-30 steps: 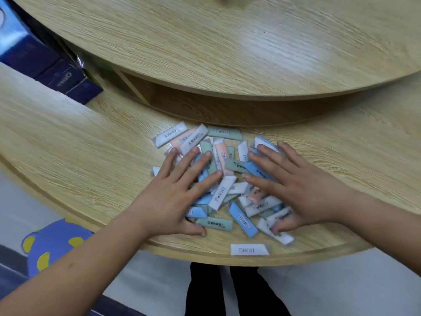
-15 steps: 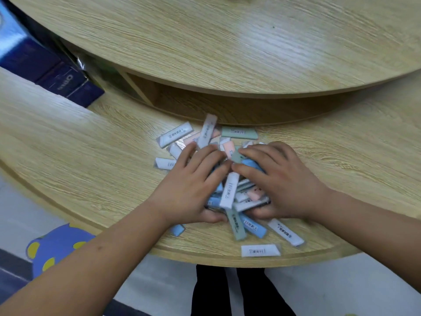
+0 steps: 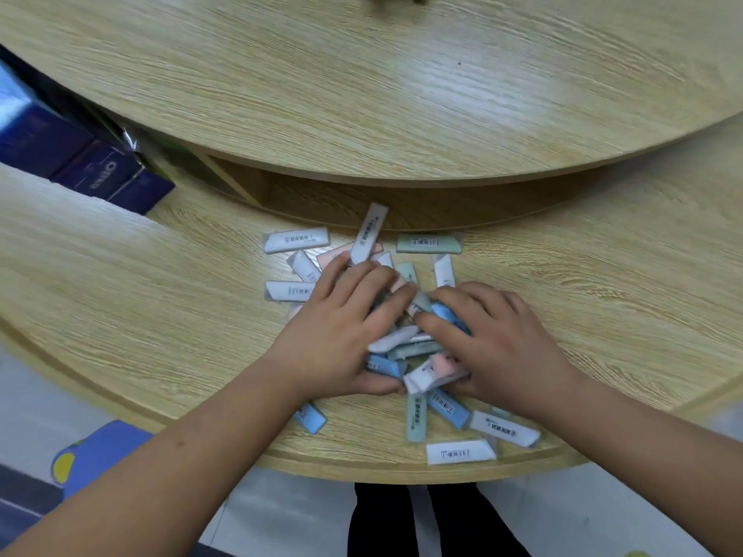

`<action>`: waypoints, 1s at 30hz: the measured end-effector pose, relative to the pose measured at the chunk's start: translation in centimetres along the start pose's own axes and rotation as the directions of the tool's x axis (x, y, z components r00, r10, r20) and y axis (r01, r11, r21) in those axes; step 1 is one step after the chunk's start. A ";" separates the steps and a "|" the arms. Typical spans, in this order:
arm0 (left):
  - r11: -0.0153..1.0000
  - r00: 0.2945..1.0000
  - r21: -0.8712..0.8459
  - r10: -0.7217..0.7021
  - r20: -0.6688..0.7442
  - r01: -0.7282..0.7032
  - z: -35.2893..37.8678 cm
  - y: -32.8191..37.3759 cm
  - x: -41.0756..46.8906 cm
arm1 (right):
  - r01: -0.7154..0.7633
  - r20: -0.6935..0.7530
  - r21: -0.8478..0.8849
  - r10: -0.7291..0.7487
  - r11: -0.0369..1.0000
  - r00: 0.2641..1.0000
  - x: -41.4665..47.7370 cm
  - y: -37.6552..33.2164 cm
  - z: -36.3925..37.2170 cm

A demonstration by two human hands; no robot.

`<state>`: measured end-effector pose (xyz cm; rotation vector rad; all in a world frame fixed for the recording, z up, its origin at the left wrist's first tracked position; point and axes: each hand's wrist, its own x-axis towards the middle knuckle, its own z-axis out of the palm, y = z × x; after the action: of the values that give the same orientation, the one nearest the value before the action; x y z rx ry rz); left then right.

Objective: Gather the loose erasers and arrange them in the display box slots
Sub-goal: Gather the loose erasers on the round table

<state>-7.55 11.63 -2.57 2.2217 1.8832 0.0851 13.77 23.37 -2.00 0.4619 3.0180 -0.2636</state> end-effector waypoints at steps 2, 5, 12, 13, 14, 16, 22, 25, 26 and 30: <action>1.000 1.000 0.009 0.010 -0.013 -0.010 0.0 -0.1 0.1 | 0.046 0.005 -0.002 -0.046 0.999 0.999 -0.2 0.6 0.0; 0.999 0.998 0.000 0.047 -0.030 -0.047 0.4 -0.1 0.1 | 0.135 -0.018 -0.006 -0.135 0.991 0.991 -0.9 1.9 0.0; 0.987 0.984 0.051 0.156 -0.091 -0.151 0.4 0.1 0.5 | 0.101 -0.001 0.006 -0.101 0.995 0.995 -1.5 3.4 -0.2; 0.987 0.984 0.061 0.151 -0.094 -0.146 0.4 0.1 0.7 | 0.102 0.007 0.002 -0.102 0.995 0.995 -1.4 3.3 -0.2; 0.989 0.985 0.070 0.140 -0.096 -0.134 0.4 0.2 0.9 | 0.101 0.010 -0.003 -0.101 0.995 0.995 -1.4 3.3 -0.2; 0.991 0.989 0.083 0.108 -0.098 -0.100 0.5 0.3 1.4 | 0.080 0.013 -0.010 -0.080 0.997 0.997 -1.2 3.2 -0.4; 0.997 0.988 0.071 0.028 -0.151 -0.018 0.7 1.2 2.1 | 0.022 0.028 -0.026 -0.021 0.999 0.999 -1.0 2.6 -0.3; 0.995 0.982 0.098 0.004 -0.186 0.015 0.9 1.4 2.2 | -0.025 0.003 0.014 0.025 1.000 1.000 -0.9 2.3 -0.2; 0.995 0.979 0.099 0.002 -0.203 0.018 0.9 1.5 2.4 | -0.048 -0.014 0.039 0.048 0.998 0.999 -0.8 2.3 -0.1; 0.994 0.944 0.107 0.033 -0.327 0.002 0.9 1.5 3.0 | -0.123 -0.058 0.088 0.128 0.989 0.990 -0.2 2.2 0.0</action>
<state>-5.43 14.24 -3.48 2.4173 2.0789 0.3910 14.63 25.41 -2.34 0.6768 3.0321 -0.3756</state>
